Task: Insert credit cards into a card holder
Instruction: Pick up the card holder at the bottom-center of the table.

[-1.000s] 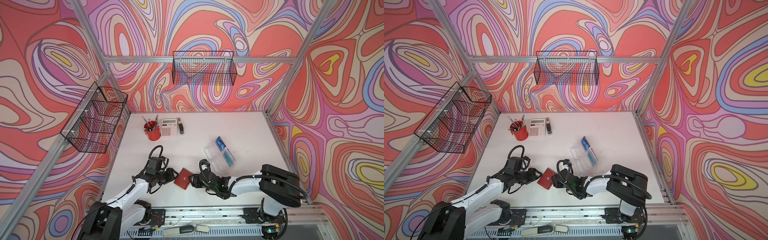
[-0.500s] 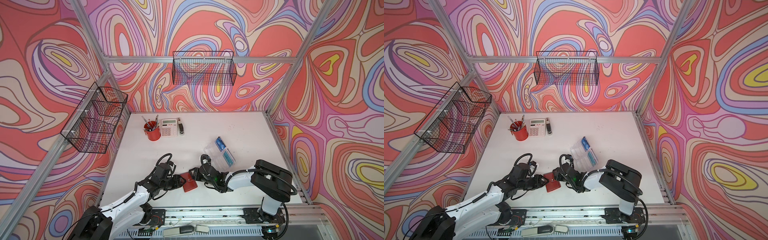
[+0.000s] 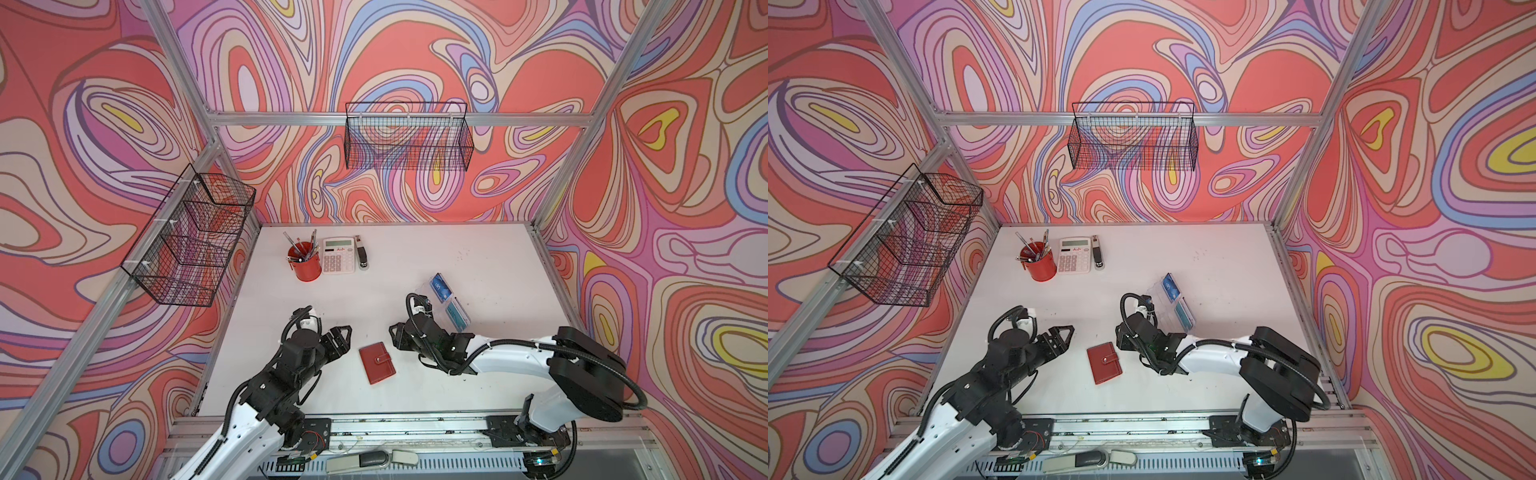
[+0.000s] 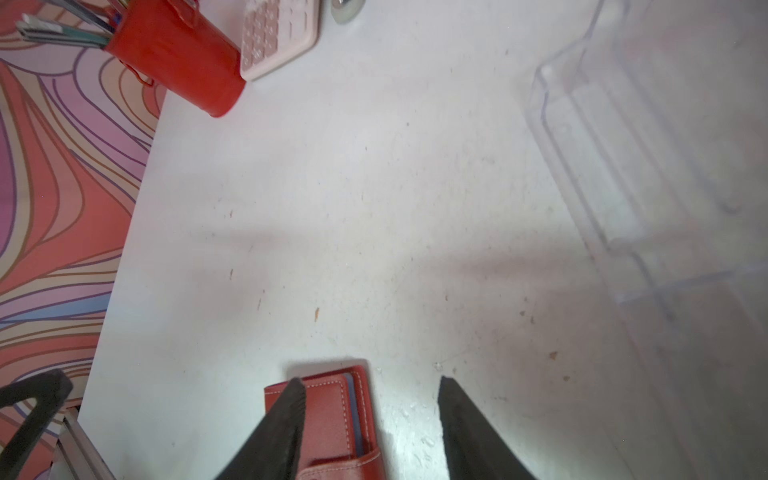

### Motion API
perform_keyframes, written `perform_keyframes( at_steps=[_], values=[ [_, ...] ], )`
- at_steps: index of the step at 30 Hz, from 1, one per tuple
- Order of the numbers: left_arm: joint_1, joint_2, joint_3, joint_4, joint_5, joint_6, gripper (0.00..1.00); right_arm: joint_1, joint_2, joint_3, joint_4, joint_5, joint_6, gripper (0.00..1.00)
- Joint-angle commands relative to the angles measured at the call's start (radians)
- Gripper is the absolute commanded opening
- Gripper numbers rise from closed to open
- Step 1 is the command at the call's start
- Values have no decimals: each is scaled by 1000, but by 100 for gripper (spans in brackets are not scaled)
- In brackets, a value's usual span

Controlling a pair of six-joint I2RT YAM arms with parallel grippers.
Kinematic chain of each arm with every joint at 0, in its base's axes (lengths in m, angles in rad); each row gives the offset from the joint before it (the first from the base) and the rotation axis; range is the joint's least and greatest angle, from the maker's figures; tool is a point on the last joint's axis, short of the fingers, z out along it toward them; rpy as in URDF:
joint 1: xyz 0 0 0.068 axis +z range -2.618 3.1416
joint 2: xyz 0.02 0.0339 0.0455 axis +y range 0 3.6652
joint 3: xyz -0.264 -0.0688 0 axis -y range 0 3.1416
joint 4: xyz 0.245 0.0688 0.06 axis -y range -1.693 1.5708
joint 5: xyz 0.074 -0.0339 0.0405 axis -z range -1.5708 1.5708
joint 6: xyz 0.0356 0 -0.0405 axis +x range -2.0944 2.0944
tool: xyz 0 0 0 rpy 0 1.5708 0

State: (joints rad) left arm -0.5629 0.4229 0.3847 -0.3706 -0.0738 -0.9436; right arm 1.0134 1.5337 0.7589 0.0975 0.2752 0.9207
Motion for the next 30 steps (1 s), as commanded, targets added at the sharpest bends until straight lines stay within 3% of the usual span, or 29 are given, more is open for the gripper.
perform_keyframes(
  at_steps=[1,3,6,9,11,19,30],
  values=[
    [1,-89,-7,-119,-30,56,75,43,-14,22,-132,135,-63,53],
    [1,-135,-1,-186,-10,85,70,82,7,62,-212,225,-58,52],
    [1,-192,16,-299,8,111,53,97,37,94,-225,176,-88,51],
    [1,-208,-48,-240,108,128,55,110,66,108,-197,113,-101,51],
    [1,-153,-93,-178,137,103,54,122,93,122,-193,98,-104,51],
    [-1,264,-197,244,294,43,33,144,186,117,-125,34,-88,51],
    [-8,542,-251,572,359,2,33,145,222,56,-4,-5,-44,50]
  ],
)
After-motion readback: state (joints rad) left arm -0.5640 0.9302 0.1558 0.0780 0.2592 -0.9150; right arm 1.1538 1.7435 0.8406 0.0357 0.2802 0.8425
